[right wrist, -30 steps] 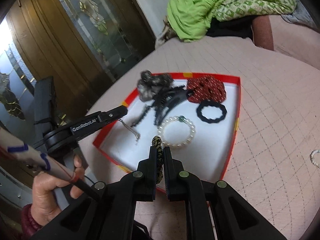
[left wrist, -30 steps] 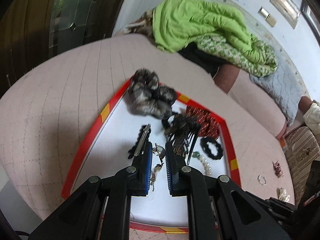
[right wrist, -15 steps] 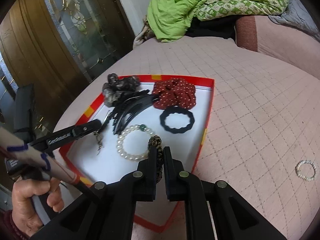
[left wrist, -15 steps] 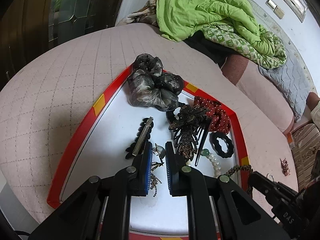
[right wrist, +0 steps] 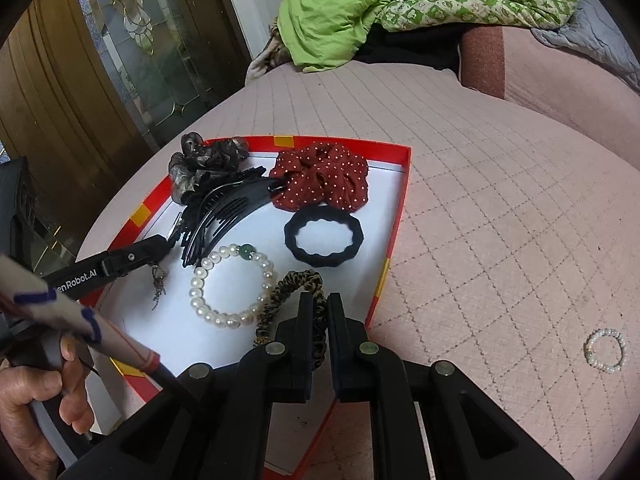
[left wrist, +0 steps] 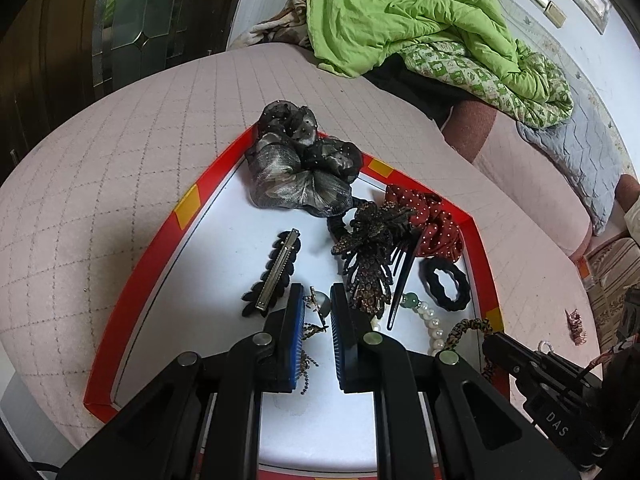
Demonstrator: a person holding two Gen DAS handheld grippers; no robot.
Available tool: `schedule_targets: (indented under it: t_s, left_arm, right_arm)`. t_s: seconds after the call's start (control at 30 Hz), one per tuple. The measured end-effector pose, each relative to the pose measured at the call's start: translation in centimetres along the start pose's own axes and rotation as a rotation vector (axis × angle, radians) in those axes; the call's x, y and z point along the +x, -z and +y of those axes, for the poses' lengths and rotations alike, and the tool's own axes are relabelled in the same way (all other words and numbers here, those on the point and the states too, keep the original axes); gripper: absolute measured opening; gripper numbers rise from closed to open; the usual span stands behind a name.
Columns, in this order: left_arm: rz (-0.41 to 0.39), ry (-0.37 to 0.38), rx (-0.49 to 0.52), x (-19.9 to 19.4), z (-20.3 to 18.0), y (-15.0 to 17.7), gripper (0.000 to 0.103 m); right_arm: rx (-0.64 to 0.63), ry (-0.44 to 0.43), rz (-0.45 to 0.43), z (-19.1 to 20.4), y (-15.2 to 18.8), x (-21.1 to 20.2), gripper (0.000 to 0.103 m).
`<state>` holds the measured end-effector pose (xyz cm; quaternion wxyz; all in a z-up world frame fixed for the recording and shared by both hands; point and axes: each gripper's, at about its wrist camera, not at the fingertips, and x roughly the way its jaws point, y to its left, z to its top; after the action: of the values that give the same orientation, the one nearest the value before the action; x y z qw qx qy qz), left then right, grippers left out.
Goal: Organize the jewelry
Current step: 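Open both grippers to release the pendant and hair tie into the tray, then grasp the white cherry-print scrunchie with the right gripper while the left grasps the light bead bracelet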
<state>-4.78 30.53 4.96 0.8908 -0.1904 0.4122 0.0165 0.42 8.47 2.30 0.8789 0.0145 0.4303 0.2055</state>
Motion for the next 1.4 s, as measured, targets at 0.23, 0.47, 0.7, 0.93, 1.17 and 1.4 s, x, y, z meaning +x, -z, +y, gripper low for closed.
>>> schedule_targets:
  t_s: [0.23, 0.47, 0.7, 0.93, 1.17, 1.4]
  left_arm:
    - [0.001, -0.006, 0.005, 0.1, -0.3, 0.1, 0.012]
    - [-0.002, -0.01, 0.008, 0.1, -0.4, 0.1, 0.012]
    - [-0.016, 0.007, 0.008, -0.2, -0.4, -0.1, 0.012]
    - [-0.044, -0.001, 0.033, -0.6, -1.3, -0.3, 0.024]
    - [-0.086, -0.007, 0.079, -1.1, -3.3, -0.3, 0.03]
    - [-0.117, -0.018, 0.161, -1.3, -6.4, 0.4, 0.03]
  right_arm:
    - [-0.028, 0.002, 0.003, 0.6, 0.0, -0.3, 0.009]
    - [-0.004, -0.011, -0.004, 0.3, 0.0, -1.0, 0.027]
    - [0.008, -0.007, -0.033, 0.1, -0.5, -2.0, 0.032]
    - [0.031, -0.02, -0.053, -0.4, -0.8, -3.2, 0.032]
    - [0.061, -0.021, -0.077, -1.9, -0.7, -5.2, 0.032]
    - [0.115, 0.011, -0.109, -5.7, 0.0, -8.0, 0.033]
